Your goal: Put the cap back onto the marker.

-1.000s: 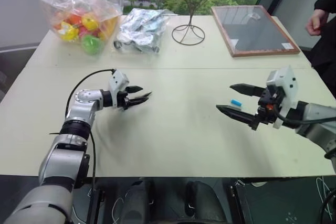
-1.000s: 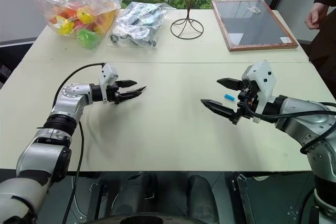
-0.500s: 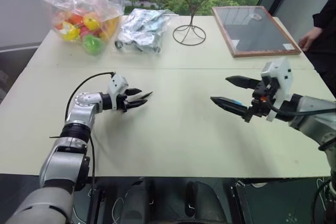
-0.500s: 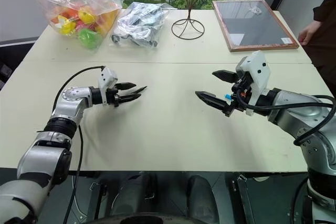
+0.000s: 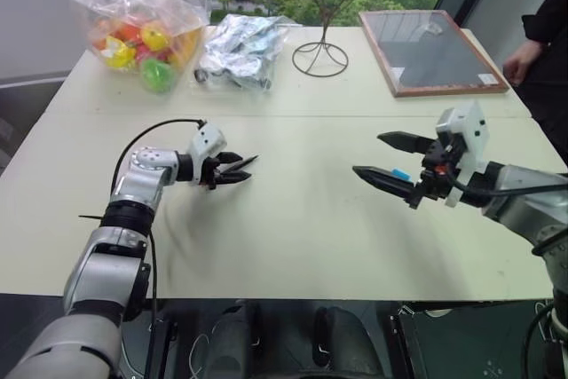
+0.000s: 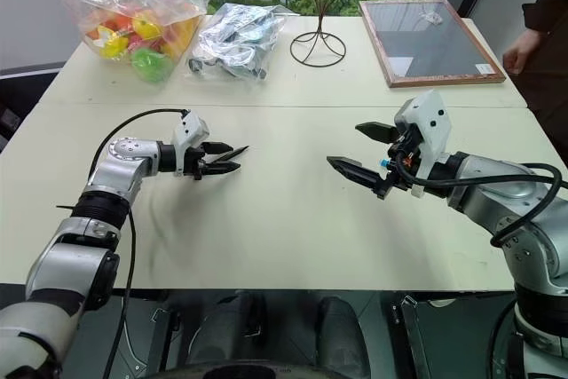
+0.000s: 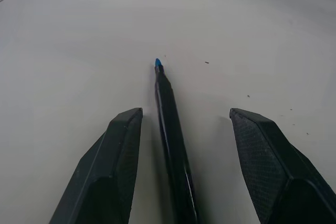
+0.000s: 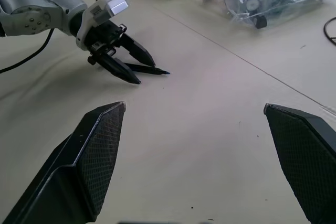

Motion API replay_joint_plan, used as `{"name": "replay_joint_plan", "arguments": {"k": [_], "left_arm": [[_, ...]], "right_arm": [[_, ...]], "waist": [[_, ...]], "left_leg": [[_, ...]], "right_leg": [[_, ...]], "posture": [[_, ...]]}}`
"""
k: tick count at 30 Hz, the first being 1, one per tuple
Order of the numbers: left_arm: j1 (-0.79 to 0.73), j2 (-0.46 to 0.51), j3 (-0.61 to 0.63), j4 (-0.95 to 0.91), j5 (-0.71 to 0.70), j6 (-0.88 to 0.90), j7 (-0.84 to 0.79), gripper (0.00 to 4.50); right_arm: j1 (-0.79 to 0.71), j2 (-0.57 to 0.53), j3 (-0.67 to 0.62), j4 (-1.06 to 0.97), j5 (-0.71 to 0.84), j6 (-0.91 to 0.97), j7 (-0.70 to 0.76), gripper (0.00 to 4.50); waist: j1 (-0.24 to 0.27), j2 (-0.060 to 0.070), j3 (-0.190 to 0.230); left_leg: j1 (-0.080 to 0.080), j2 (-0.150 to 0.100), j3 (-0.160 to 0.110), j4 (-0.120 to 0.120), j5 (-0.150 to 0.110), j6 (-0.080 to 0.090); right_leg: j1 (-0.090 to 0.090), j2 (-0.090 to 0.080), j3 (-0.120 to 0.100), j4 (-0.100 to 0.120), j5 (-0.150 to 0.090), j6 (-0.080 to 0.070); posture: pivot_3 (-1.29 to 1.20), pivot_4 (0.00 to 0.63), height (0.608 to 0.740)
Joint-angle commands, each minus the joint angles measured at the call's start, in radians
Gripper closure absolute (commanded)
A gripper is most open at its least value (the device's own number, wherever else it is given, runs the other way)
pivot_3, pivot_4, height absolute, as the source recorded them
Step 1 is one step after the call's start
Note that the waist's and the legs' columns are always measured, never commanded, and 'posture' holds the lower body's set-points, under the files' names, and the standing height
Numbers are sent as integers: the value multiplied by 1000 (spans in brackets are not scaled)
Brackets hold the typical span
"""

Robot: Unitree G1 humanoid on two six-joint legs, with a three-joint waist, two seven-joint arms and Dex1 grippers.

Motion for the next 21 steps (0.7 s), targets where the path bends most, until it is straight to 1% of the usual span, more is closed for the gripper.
{"name": "replay_joint_plan", "arguments": {"k": [1,6,9,13,17,21], "left_arm": [[-22,17,-16,-32,18,19,-11,1740],[-14,21,-18,-28,22,24,-6,1740],[-7,23,-15,-24,28,27,4,2540],[-3,31,-9,-18,25,36,9,4443],[4,42,-6,-22,26,35,19,4480],[9,48,-4,-23,31,6,29,4480]], "right_arm": [[7,7,-23,-19,-7,-32,-3,95],[20,10,-27,-13,-15,-46,1,95],[26,9,-28,-9,-20,-52,5,0],[30,13,-35,-3,-16,-59,9,0],[22,19,-45,8,-6,-60,9,0],[35,20,-37,40,-46,-86,21,0]], "waist": [[0,0,0],[-1,0,0],[-1,0,0],[-1,0,0],[-1,0,0],[-2,0,0]], "left_leg": [[0,0,0,0,0,0],[0,0,0,0,0,0],[0,0,0,0,0,0],[0,0,0,0,0,0],[0,0,0,0,0,0],[0,0,0,0,0,0]], "right_leg": [[0,0,0,0,0,0],[0,0,0,0,0,0],[0,0,0,0,0,0],[0,0,0,0,0,0],[0,0,0,0,0,0],[0,0,0,0,0,0]], "posture": [[0,150,740],[0,150,740],[0,150,740],[0,150,740],[0,150,740],[0,150,740]]}}
